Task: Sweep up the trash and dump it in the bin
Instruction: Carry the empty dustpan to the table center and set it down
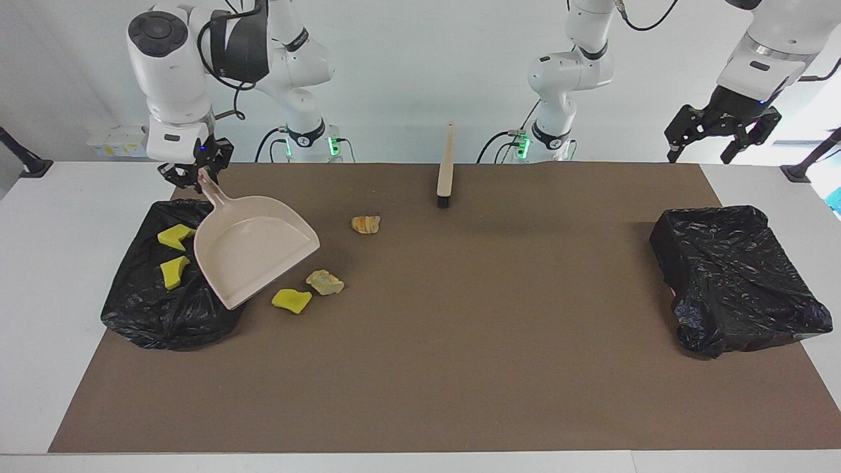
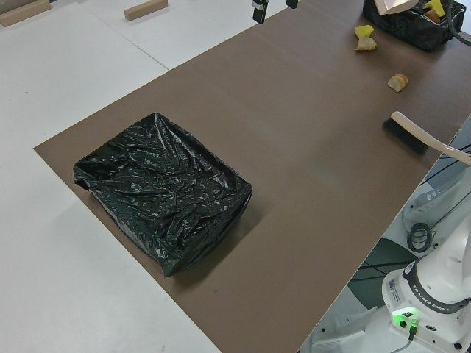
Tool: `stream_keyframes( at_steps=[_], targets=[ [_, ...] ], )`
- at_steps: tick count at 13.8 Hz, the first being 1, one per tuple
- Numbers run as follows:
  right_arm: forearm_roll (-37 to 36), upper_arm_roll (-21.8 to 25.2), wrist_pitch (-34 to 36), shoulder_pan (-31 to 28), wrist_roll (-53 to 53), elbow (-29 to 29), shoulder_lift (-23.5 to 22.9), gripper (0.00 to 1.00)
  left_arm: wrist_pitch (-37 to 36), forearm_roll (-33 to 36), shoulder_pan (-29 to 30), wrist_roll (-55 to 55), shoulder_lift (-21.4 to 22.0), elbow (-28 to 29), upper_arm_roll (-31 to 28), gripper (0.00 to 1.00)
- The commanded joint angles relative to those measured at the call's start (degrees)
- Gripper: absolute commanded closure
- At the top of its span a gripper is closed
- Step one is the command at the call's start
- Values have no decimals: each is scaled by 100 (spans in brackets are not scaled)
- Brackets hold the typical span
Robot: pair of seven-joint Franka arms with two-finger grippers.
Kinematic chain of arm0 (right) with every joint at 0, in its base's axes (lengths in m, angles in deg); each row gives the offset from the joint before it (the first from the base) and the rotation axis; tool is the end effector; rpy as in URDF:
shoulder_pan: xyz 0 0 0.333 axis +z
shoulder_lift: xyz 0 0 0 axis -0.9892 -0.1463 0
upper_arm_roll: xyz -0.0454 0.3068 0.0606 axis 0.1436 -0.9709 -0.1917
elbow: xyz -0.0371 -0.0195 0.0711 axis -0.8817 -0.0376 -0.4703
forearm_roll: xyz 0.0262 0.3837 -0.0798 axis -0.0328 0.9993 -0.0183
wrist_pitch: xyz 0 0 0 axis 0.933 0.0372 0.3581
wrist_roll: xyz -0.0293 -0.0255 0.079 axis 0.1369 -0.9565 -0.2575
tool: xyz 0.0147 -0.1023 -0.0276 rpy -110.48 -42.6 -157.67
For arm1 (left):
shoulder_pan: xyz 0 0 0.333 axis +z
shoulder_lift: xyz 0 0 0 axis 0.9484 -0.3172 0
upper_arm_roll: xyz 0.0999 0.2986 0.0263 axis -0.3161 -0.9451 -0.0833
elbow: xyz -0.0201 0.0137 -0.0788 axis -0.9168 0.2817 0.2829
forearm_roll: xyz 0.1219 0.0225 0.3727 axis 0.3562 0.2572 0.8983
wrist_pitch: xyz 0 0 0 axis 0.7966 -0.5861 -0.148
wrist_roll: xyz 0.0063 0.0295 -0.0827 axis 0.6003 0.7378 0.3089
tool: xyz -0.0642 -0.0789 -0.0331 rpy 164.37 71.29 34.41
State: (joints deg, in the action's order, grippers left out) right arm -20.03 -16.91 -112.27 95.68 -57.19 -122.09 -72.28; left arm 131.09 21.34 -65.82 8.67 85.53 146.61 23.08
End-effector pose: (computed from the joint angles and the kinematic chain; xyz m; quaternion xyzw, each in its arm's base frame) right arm 0.5150 -0.0052 0.5437 0.9396 0.3222 -0.0823 0.0809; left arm 0.5412 -0.0068 0.6824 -0.9983 0.0547 -0.0190 0.0093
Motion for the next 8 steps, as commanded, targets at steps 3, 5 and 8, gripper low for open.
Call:
stream_keyframes(
  at_steps=[3,5,8],
  targets=[
    [863,-20,-83,725,2194,60,-376,100,-35,28,-24,-4,207,244,-17,0],
    [1267,-20,-267,1111,3160,182,-709,100,-61,28,-24,-4,207,244,-17,0],
    [1549,-29,-759,1788,4436,454,-1219,100,-53,28,-24,-4,207,244,-17,0]
  ],
)
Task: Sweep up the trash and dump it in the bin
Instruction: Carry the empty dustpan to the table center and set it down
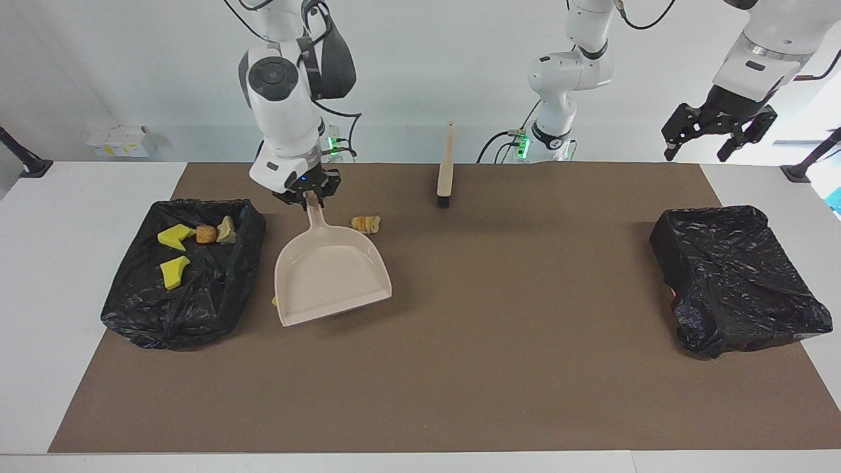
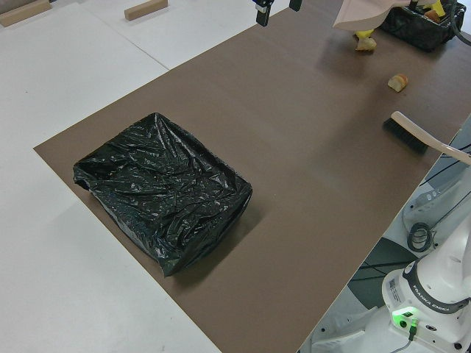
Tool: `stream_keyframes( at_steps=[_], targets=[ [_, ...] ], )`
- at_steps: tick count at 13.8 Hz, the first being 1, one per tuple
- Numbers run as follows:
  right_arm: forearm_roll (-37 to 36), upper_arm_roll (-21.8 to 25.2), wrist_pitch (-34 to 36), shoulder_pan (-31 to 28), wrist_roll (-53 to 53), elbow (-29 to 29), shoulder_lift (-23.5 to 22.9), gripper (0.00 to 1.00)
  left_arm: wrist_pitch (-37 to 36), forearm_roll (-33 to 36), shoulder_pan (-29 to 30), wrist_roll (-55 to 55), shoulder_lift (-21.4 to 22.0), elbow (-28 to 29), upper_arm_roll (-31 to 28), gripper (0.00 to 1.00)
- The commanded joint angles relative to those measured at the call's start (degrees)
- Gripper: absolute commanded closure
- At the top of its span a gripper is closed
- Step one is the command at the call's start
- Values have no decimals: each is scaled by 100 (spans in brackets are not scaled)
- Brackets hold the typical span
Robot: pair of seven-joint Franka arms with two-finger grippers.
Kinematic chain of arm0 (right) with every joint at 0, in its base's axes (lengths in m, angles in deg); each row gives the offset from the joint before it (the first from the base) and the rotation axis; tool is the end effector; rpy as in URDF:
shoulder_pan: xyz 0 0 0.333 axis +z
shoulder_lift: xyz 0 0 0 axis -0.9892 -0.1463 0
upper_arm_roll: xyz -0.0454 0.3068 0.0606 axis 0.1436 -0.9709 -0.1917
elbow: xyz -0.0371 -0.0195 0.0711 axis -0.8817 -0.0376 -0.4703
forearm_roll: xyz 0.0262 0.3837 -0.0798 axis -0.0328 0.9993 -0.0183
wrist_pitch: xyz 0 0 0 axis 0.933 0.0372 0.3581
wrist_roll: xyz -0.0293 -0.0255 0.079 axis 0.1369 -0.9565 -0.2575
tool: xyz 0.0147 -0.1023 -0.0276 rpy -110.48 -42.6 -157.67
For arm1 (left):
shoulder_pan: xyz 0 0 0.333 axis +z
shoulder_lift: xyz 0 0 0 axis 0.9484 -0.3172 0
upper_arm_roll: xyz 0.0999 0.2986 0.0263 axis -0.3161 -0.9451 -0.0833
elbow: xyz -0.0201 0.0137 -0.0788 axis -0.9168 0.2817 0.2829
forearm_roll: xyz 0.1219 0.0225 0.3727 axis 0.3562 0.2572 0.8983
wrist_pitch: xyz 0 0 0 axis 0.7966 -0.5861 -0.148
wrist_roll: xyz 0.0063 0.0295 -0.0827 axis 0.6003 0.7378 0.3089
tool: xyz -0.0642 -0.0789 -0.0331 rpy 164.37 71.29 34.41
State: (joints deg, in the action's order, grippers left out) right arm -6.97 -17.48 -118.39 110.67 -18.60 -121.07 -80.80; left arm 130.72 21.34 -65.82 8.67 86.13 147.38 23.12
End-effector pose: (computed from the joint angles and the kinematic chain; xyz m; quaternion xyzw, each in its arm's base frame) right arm 0.5275 0.1719 0.4801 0.9915 0.1104 -0.0670 0.0160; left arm 0.5374 -0.0075 0.6812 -0.9983 0.0551 -0.0142 0.0097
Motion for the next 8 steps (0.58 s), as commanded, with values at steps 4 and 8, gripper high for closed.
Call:
stream_keyframes(
  at_steps=[4,8],
  targets=[
    [683,18,-727,817,1632,747,-1061,100,11,29,-6,-13,147,149,-21,0],
    [816,-17,-1212,1371,2810,1511,-2140,100,29,37,-23,-4,129,123,-21,0]
  ],
)
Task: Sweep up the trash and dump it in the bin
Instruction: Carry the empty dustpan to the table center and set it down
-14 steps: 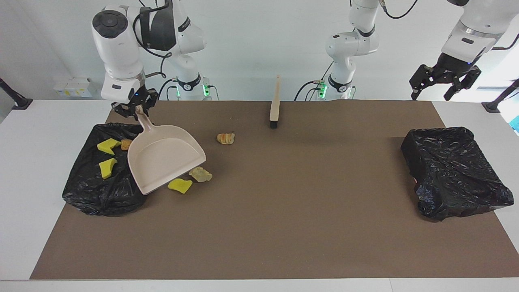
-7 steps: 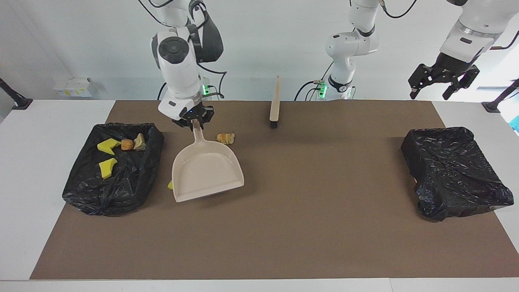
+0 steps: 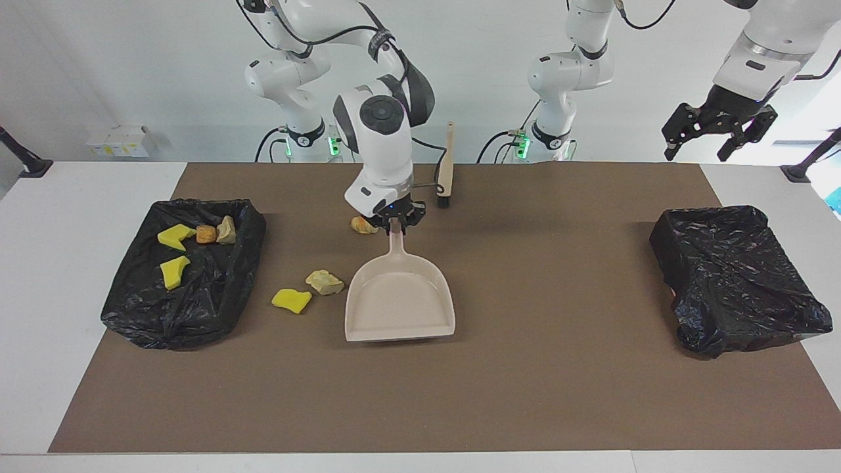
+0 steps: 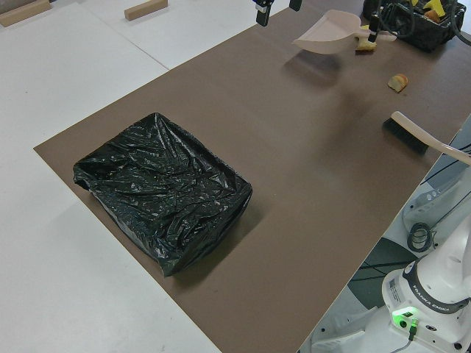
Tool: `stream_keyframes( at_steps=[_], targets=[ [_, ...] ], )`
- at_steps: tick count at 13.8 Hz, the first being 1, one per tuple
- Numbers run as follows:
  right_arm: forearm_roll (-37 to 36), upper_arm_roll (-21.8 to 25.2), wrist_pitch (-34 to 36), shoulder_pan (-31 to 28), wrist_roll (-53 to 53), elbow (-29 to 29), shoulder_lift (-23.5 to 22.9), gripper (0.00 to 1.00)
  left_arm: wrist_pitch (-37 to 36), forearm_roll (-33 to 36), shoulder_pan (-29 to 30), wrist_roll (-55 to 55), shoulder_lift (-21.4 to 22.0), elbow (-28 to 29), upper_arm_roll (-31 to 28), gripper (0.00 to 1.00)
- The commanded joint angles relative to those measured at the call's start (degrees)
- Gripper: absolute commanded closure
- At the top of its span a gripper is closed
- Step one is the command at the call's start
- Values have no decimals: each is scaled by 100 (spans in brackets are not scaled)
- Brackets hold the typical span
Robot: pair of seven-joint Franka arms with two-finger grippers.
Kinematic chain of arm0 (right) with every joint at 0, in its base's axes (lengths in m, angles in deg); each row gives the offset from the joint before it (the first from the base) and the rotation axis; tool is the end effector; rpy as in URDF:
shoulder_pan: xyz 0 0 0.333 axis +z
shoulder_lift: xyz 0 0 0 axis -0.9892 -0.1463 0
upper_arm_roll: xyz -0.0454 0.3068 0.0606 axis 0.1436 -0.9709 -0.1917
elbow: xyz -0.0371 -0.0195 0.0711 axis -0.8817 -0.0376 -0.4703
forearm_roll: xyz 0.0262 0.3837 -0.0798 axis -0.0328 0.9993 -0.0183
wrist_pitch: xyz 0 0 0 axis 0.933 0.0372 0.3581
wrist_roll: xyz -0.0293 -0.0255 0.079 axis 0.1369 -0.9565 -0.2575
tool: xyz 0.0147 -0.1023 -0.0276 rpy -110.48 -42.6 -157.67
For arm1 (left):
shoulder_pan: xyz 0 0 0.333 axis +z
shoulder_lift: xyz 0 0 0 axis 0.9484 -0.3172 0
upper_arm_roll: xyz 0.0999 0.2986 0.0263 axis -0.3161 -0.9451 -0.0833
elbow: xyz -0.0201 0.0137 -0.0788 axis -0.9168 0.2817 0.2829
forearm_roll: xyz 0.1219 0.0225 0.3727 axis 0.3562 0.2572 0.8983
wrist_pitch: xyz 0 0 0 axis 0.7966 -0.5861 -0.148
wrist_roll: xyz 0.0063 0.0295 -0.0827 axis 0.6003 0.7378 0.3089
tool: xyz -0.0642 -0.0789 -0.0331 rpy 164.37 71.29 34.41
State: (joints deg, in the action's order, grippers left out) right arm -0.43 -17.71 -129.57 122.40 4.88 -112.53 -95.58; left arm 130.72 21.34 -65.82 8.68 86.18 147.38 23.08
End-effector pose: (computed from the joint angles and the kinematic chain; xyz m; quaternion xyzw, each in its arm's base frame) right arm 0.5410 0.3305 0.4133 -0.9994 0.0094 0.0327 0.0112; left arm 0.5371 -0.0071 0.6817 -0.9984 0.0546 -0.0146 0.0098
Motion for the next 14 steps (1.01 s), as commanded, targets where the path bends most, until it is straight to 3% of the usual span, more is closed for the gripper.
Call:
stream_keyframes(
  at_steps=[1,4,5,6,7,11,14],
  targets=[
    [161,6,-199,320,708,869,-961,100,29,37,-23,-5,124,123,-17,0],
    [275,-11,-463,453,913,1012,-1193,100,29,37,64,-5,124,123,-17,0],
    [371,-11,-481,445,913,994,-1184,90,46,37,56,-5,116,123,-17,0],
    [477,-11,-481,445,878,994,-1184,15,64,37,47,-13,116,123,-17,0],
    [443,-3,-560,479,843,977,-1175,0,73,81,-31,-13,107,123,-35,0],
    [504,-11,-455,427,816,880,-825,0,55,99,-611,-49,116,132,-535,0],
    [504,-2,-237,129,799,827,-360,0,20,99,-656,-49,124,132,-562,0]
  ],
)
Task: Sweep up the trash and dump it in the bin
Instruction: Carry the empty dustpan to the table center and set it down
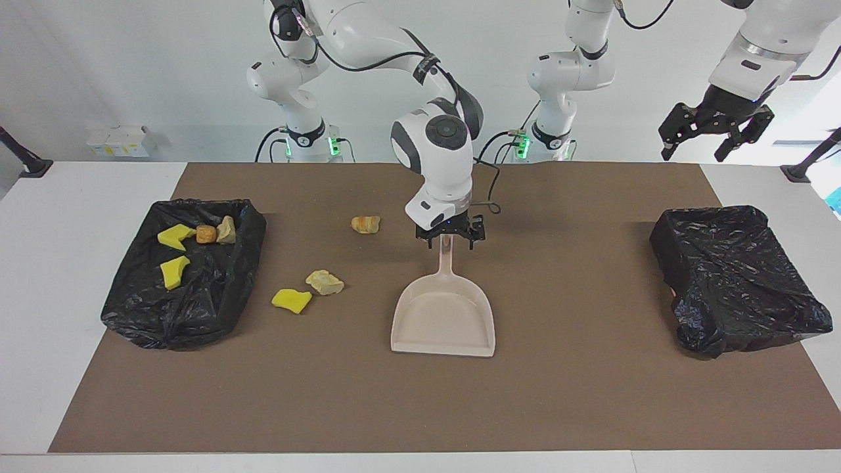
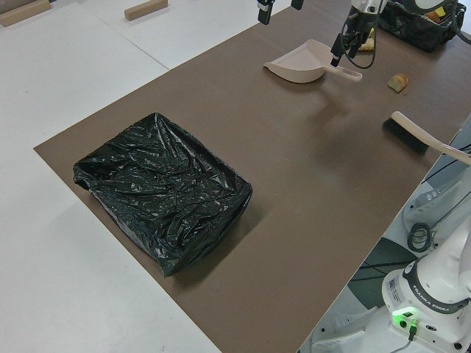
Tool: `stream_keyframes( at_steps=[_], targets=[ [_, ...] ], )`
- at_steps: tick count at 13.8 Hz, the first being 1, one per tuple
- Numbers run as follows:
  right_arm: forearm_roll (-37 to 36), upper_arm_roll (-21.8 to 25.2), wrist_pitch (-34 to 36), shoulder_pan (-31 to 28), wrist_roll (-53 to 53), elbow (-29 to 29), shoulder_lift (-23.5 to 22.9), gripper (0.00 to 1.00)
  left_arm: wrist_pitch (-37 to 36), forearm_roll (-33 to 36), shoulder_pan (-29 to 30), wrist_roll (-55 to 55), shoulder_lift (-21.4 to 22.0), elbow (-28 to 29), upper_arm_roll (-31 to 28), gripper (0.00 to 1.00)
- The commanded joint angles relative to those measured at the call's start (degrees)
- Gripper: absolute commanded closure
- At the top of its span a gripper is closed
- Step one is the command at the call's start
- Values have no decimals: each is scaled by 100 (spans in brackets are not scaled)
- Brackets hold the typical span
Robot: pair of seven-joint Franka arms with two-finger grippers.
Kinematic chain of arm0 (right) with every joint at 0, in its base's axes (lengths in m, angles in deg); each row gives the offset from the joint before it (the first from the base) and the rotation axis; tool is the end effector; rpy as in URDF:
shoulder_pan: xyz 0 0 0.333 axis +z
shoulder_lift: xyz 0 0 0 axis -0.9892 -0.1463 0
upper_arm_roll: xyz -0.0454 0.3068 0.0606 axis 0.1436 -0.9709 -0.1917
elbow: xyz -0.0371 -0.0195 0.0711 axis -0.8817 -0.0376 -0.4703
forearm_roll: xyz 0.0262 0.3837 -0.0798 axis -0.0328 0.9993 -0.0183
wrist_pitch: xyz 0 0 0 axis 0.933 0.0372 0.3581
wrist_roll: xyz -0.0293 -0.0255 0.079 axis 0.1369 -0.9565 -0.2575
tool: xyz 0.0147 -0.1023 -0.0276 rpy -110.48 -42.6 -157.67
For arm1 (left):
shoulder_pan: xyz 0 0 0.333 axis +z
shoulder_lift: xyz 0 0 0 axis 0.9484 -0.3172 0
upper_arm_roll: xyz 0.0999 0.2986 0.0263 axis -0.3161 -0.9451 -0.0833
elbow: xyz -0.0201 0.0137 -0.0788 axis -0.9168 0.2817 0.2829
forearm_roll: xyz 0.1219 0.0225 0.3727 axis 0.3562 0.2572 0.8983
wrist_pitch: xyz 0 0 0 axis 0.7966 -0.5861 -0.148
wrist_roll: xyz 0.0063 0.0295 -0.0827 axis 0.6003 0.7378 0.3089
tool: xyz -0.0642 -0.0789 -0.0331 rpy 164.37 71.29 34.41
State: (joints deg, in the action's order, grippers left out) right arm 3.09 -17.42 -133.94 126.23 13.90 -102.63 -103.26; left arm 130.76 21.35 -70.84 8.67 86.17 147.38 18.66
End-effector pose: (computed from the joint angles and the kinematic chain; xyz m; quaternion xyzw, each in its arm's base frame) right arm 0.5559 0.4007 0.4149 -0.9965 0.0643 -0.0056 0.0541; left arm 0.5371 -0.0123 0.6817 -0.9980 0.0599 -0.0150 0.0092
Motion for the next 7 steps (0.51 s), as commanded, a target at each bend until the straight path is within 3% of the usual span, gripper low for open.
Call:
stream_keyframes(
  at_steps=[1,7],
  targets=[
    [153,-32,298,-420,-251,-164,523,0,7,97,-164,-48,124,132,-120,0],
    [144,21,869,-1527,-2314,-155,1051,0,50,97,-102,-4,125,123,-120,0]
  ],
)
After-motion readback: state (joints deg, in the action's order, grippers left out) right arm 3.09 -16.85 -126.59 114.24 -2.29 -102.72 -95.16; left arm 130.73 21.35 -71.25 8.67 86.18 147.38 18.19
